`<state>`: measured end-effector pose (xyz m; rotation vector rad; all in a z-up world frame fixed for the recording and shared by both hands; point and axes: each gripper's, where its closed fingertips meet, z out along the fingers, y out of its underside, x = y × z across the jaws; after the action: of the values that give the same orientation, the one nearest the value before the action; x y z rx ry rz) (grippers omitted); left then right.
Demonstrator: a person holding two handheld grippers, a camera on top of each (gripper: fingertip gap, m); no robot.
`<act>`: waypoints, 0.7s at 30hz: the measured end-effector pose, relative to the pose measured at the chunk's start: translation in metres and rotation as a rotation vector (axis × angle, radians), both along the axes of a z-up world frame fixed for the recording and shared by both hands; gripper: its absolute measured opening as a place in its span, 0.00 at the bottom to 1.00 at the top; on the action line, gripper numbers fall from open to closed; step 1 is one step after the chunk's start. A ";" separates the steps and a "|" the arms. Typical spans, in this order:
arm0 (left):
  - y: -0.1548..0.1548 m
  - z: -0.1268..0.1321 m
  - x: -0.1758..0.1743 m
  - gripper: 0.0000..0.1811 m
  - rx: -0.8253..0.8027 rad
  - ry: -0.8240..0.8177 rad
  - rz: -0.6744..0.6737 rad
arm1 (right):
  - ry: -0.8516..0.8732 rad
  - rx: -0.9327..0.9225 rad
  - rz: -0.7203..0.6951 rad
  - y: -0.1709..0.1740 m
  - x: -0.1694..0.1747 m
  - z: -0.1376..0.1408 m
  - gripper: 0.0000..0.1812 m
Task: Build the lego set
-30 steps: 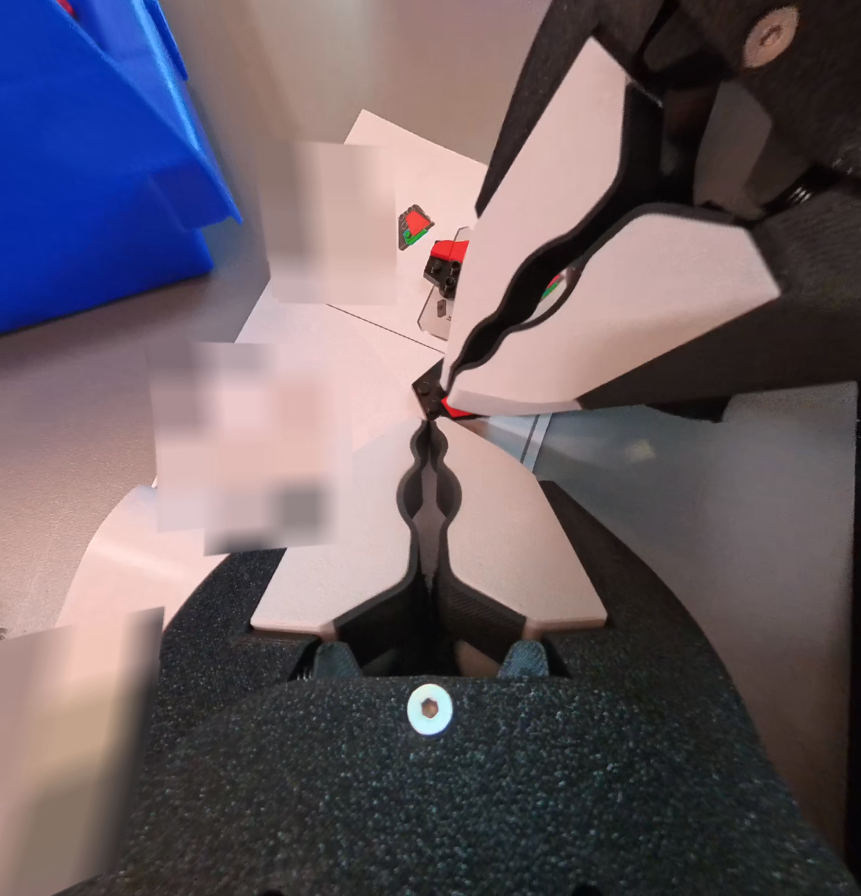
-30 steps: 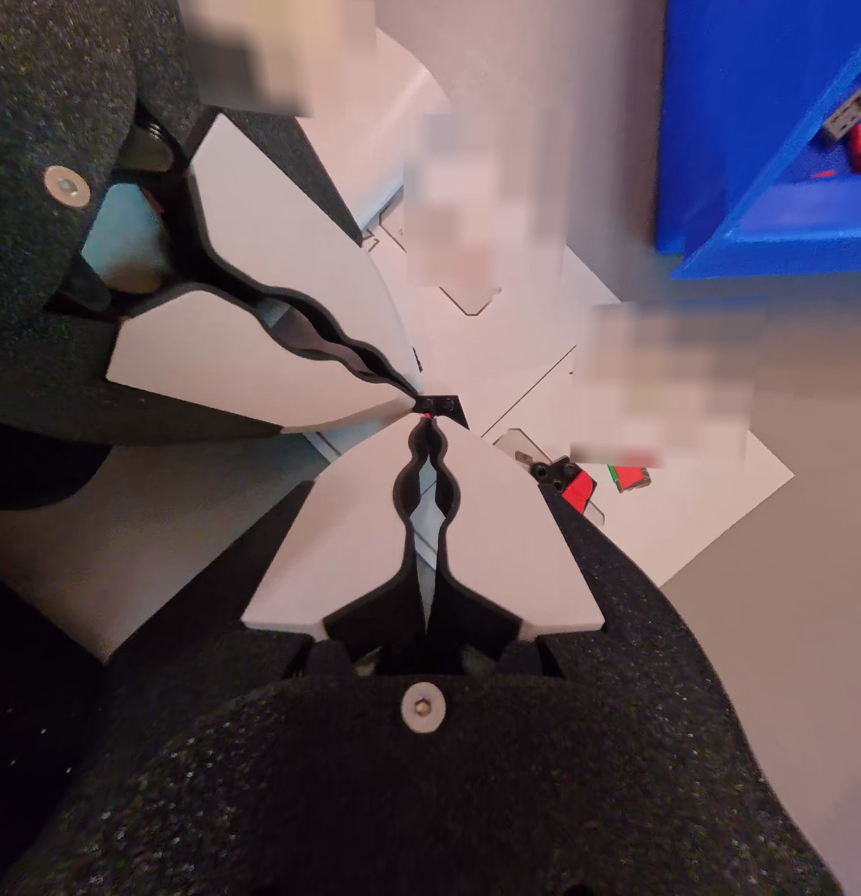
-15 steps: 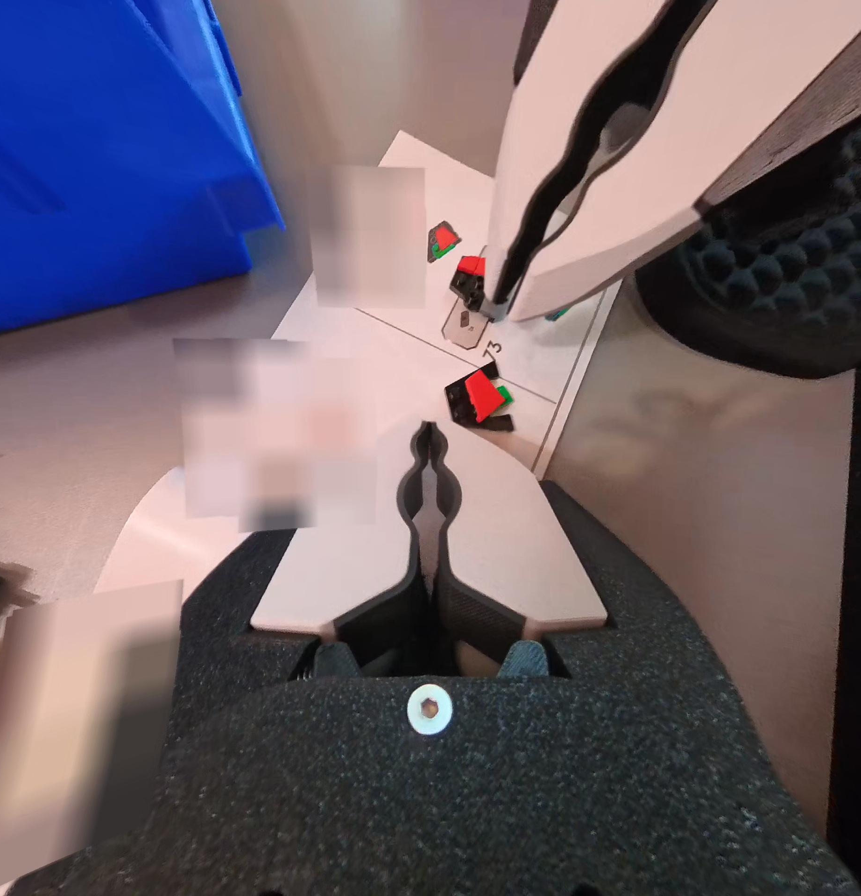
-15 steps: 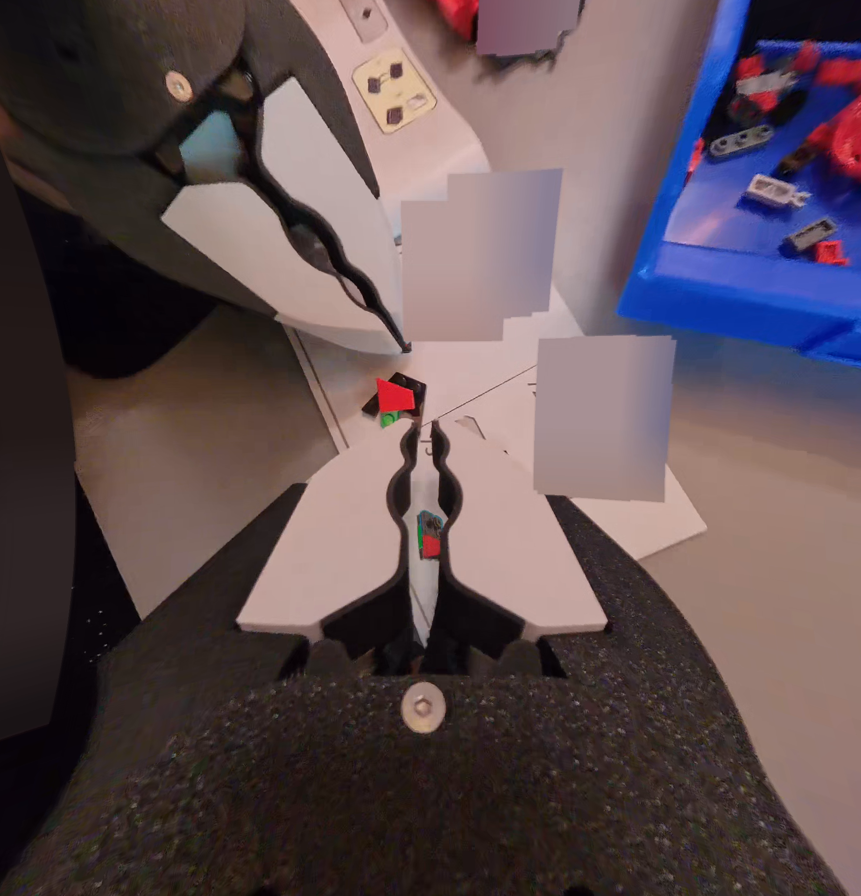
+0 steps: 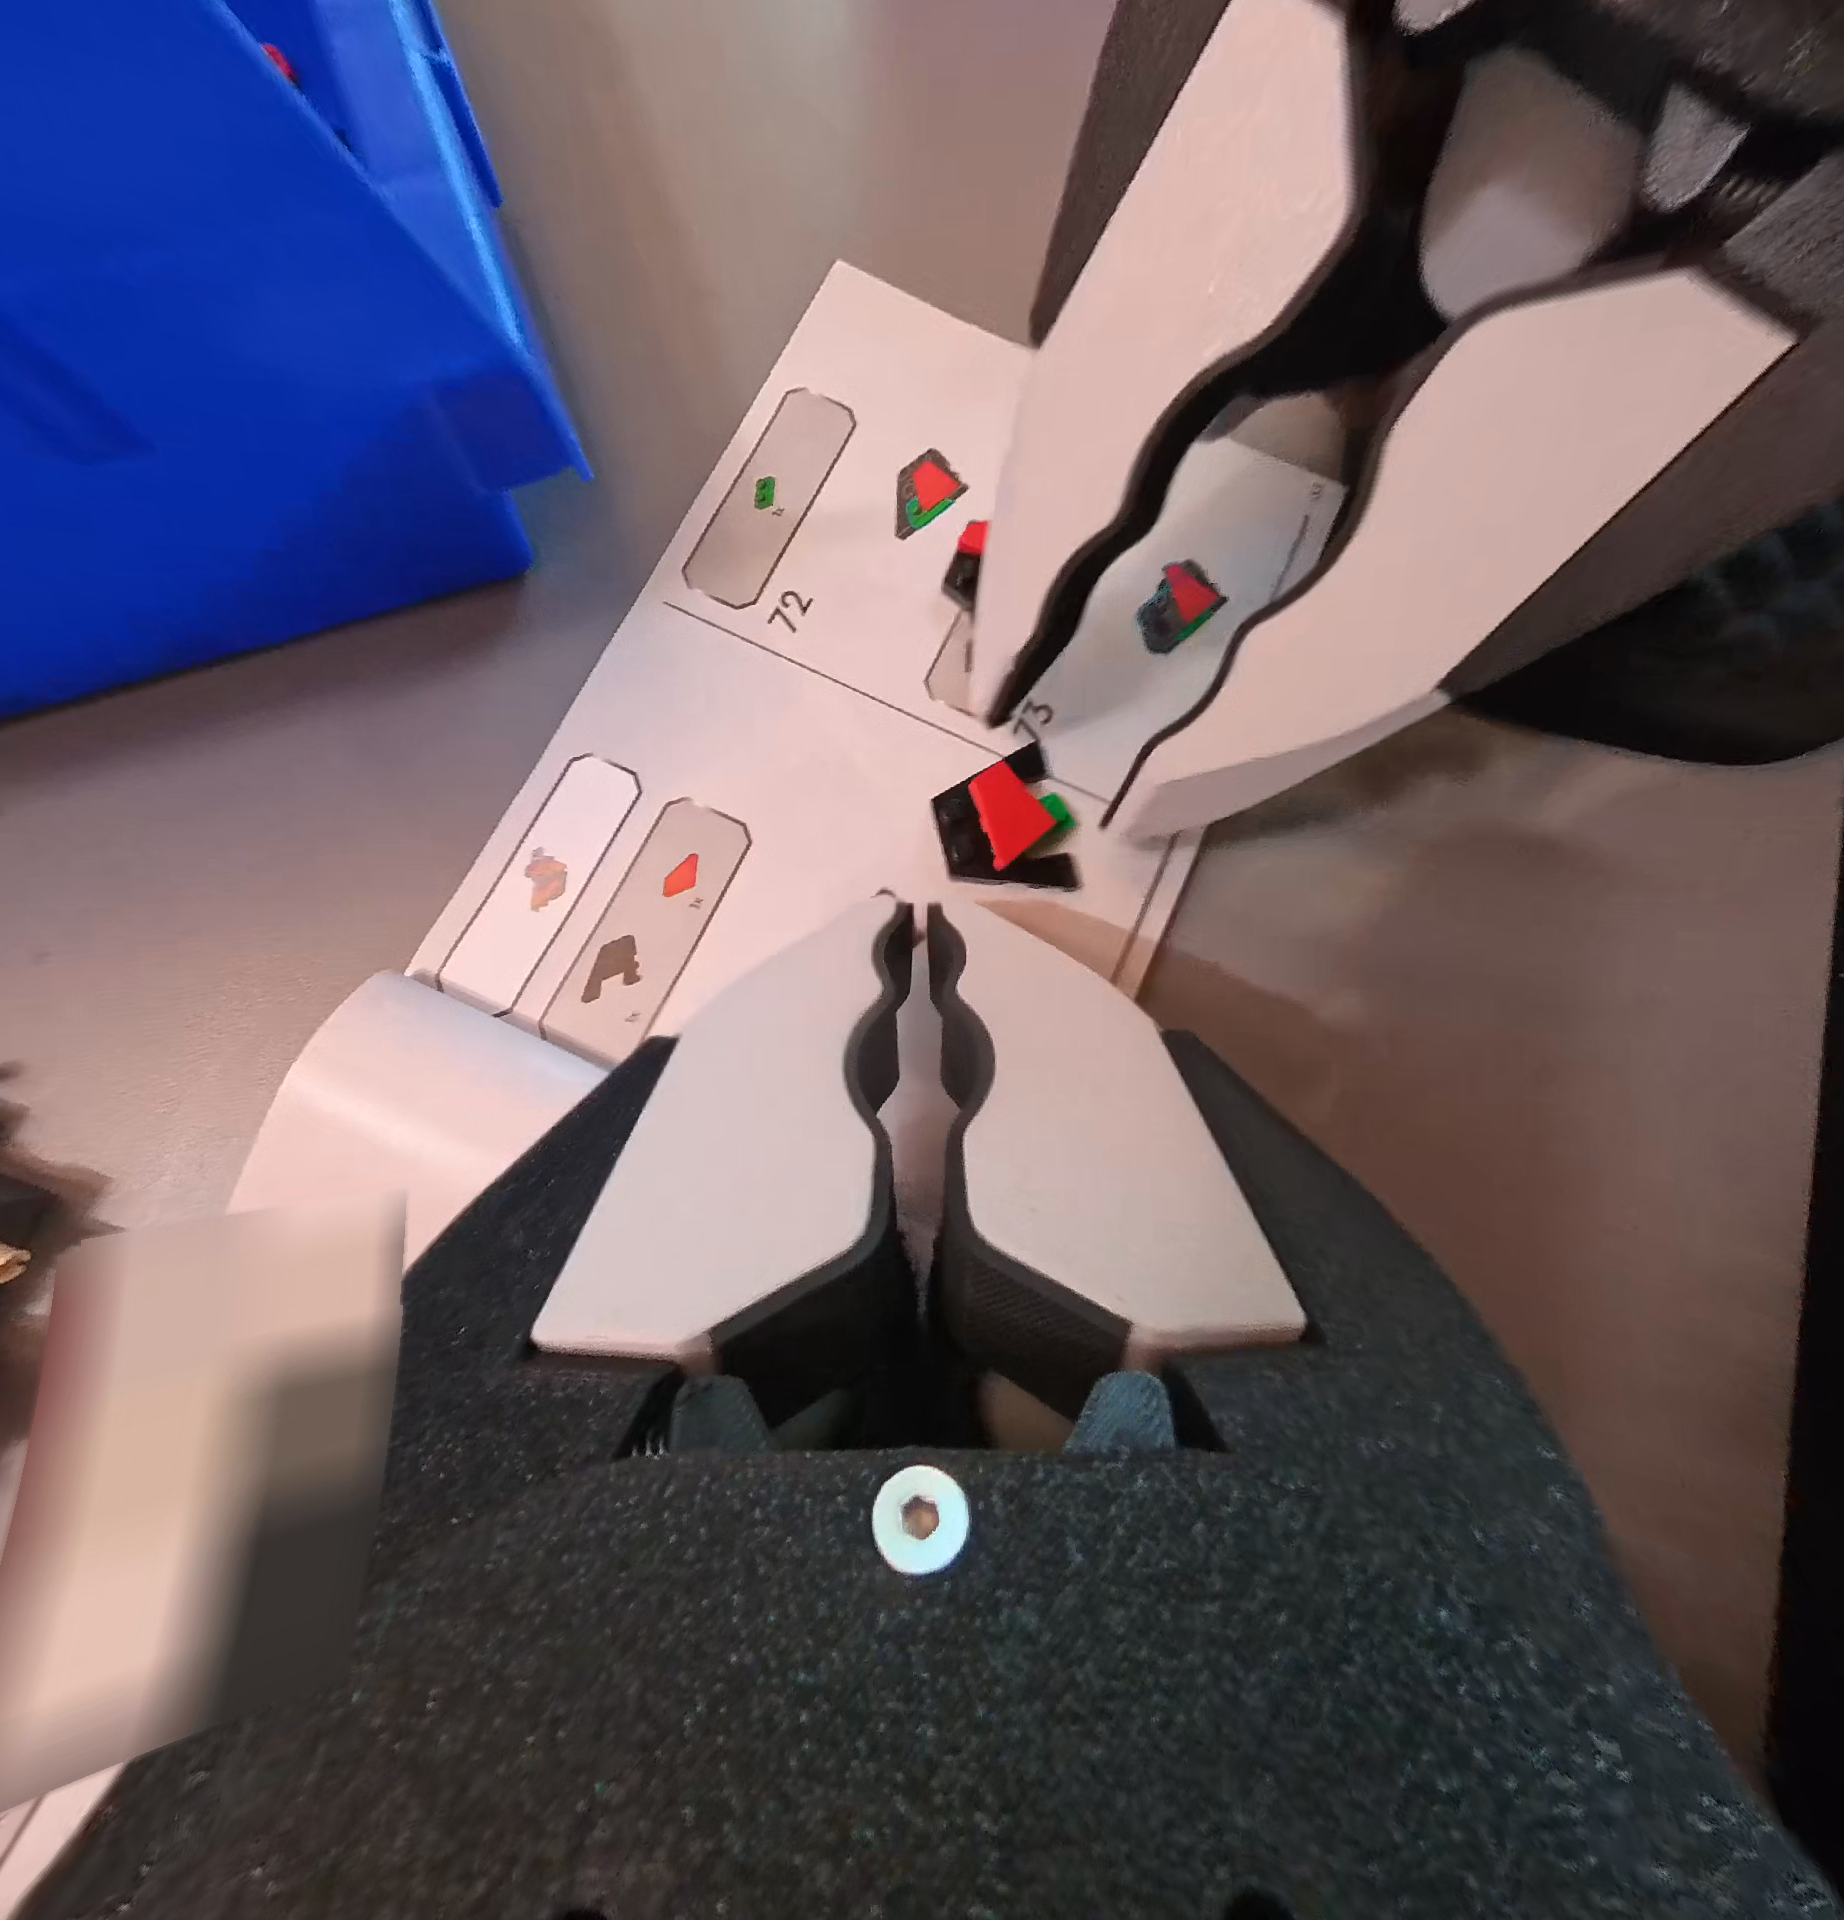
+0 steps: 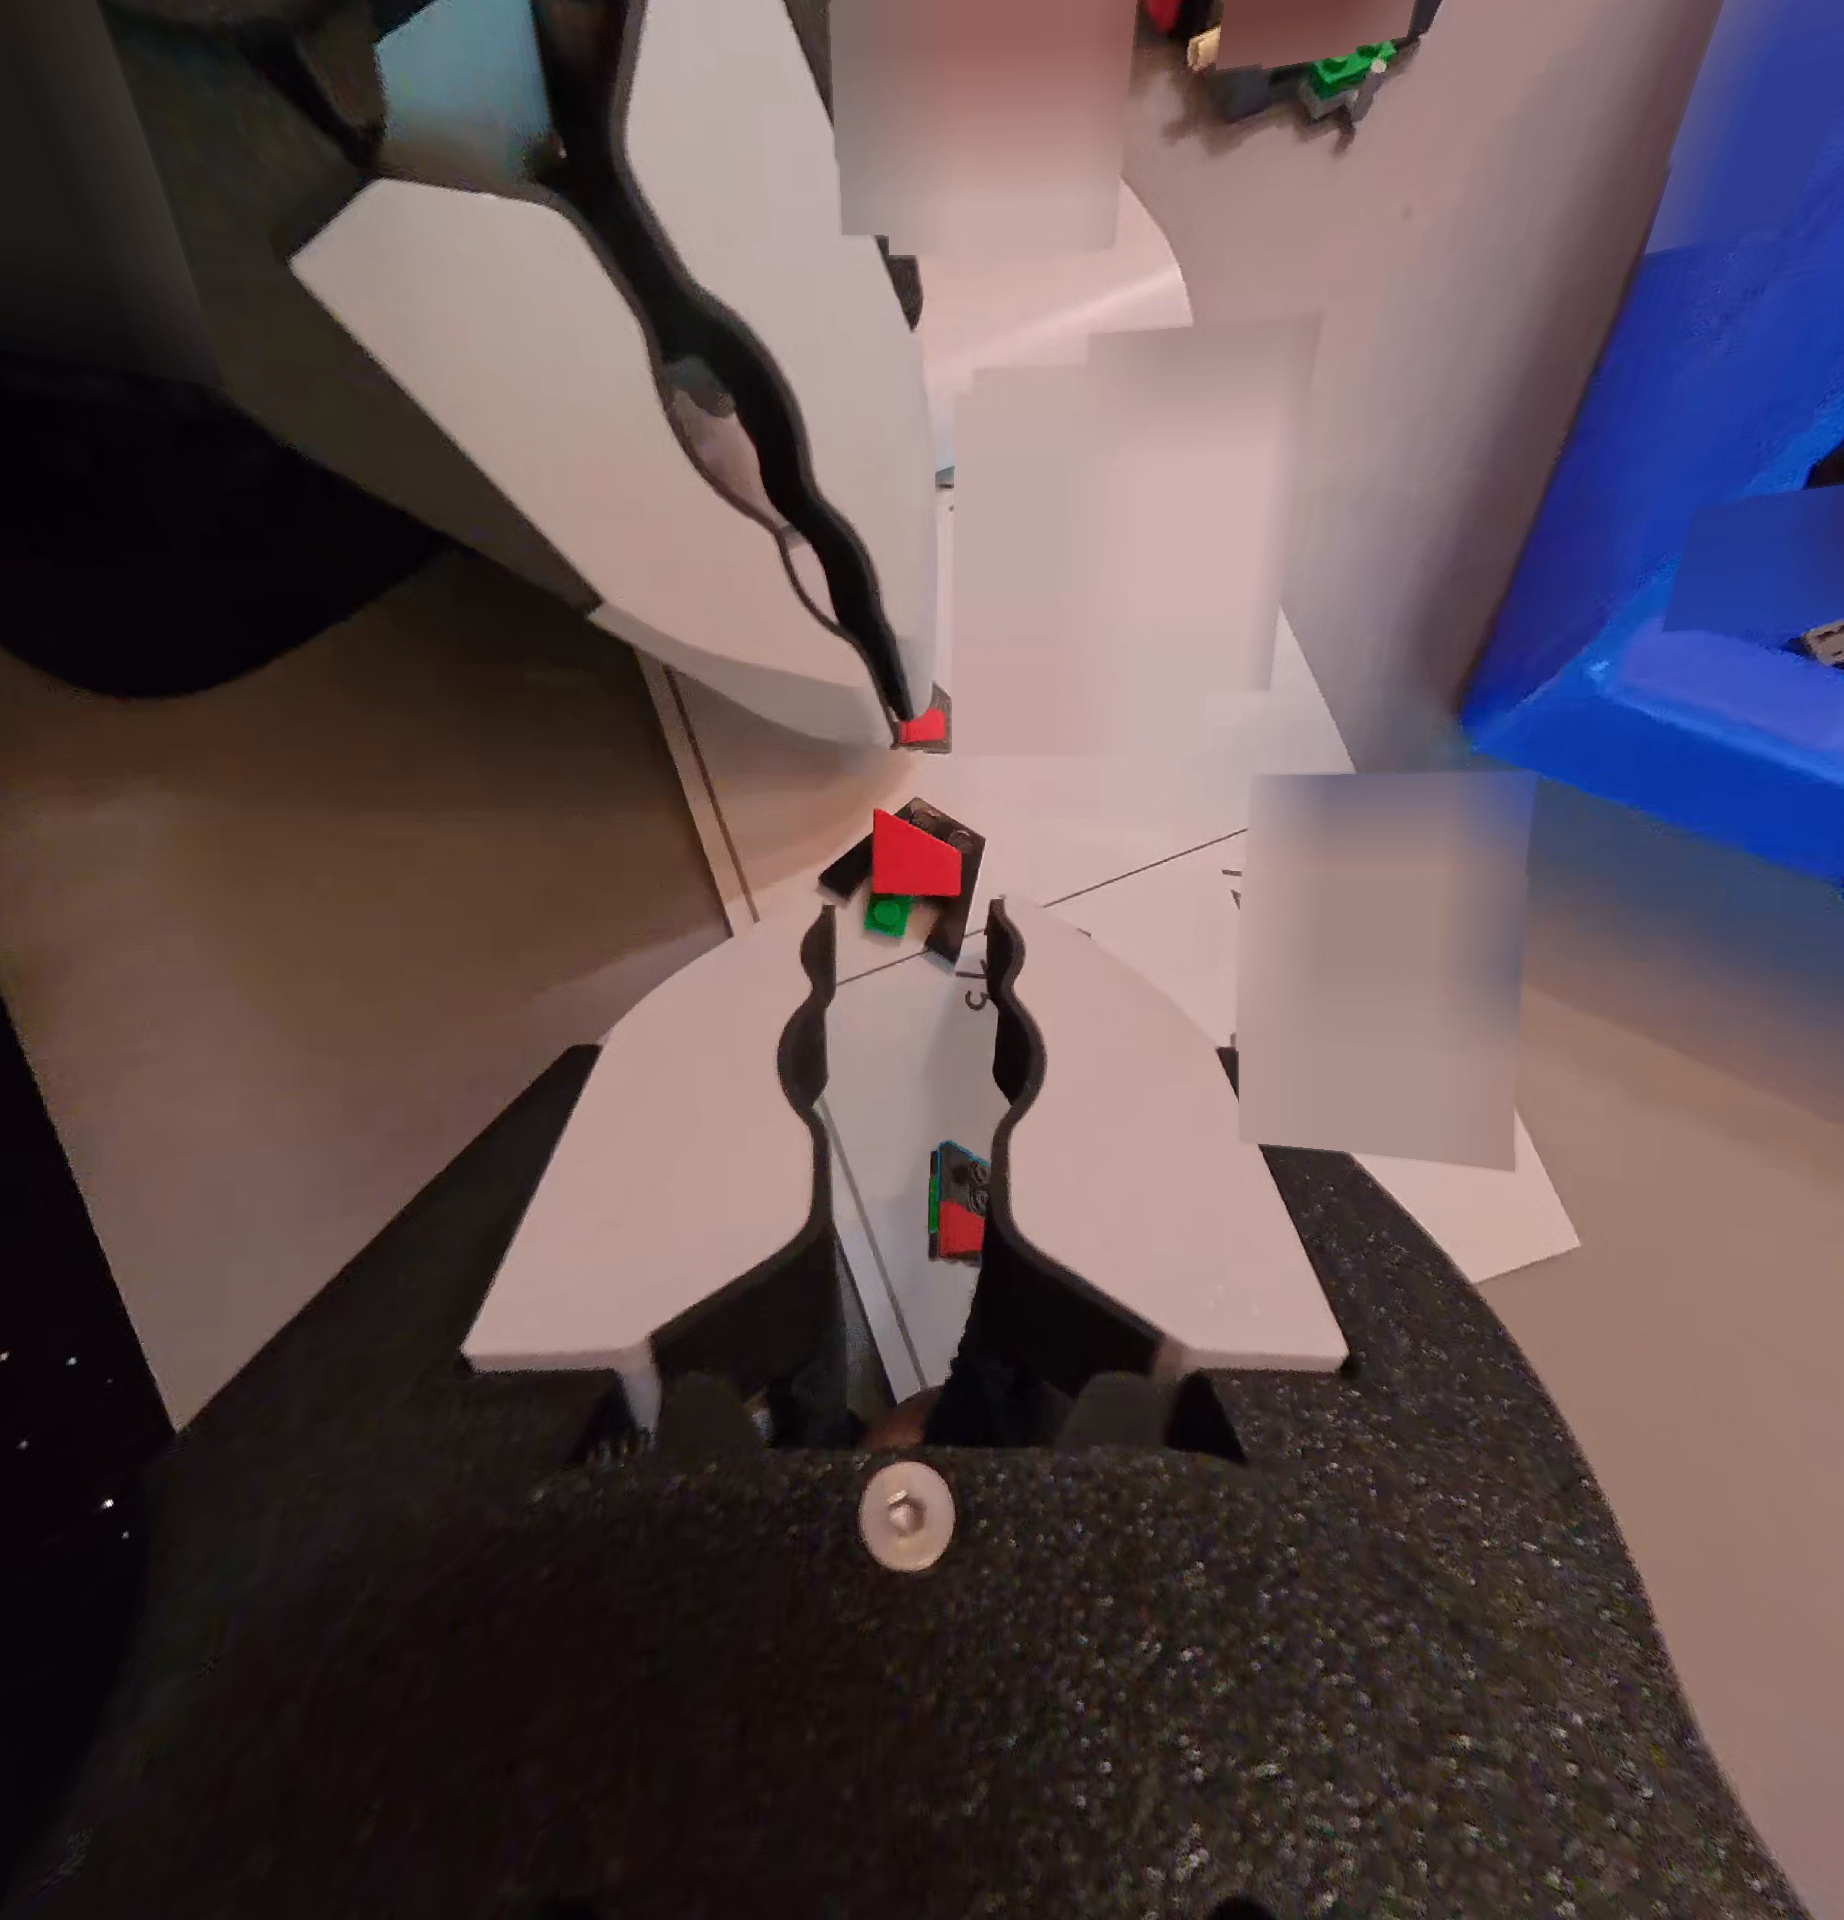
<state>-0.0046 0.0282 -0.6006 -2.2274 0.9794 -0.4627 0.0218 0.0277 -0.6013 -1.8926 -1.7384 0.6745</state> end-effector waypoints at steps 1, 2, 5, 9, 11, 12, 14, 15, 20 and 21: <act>-0.001 0.000 0.001 0.01 -0.002 -0.005 -0.003 | -0.015 -0.006 -0.006 0.000 0.000 -0.003 0.16; -0.001 0.000 0.001 0.01 0.002 0.001 -0.003 | -0.037 -0.006 -0.006 0.000 0.000 -0.007 0.15; -0.001 0.000 0.000 0.01 0.014 0.007 -0.002 | -0.055 0.018 0.014 0.000 -0.002 -0.009 0.11; -0.002 0.002 0.000 0.01 0.025 0.000 -0.006 | -0.081 0.035 0.065 -0.002 -0.003 -0.010 0.08; -0.003 0.003 0.000 0.01 0.032 -0.003 -0.010 | -0.104 0.047 0.113 -0.002 -0.002 -0.009 0.06; -0.003 0.003 0.000 0.01 0.036 -0.004 -0.010 | -0.112 0.059 0.144 -0.002 -0.002 -0.008 0.05; -0.003 0.004 -0.001 0.01 0.043 -0.006 -0.009 | -0.139 0.067 0.183 0.000 -0.001 -0.006 0.03; -0.004 0.004 -0.001 0.01 0.046 -0.005 -0.010 | -0.154 0.062 0.198 0.000 -0.001 -0.006 0.03; -0.005 0.002 -0.002 0.02 0.033 -0.002 -0.013 | -0.168 0.059 0.210 -0.003 -0.004 -0.007 0.04; -0.006 0.001 -0.002 0.02 0.028 0.004 -0.018 | -0.167 0.063 0.203 -0.004 -0.004 -0.007 0.04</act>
<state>-0.0065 0.0226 -0.6001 -2.1968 1.0029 -0.4504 0.0181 0.0241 -0.6087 -1.7901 -2.0526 0.5392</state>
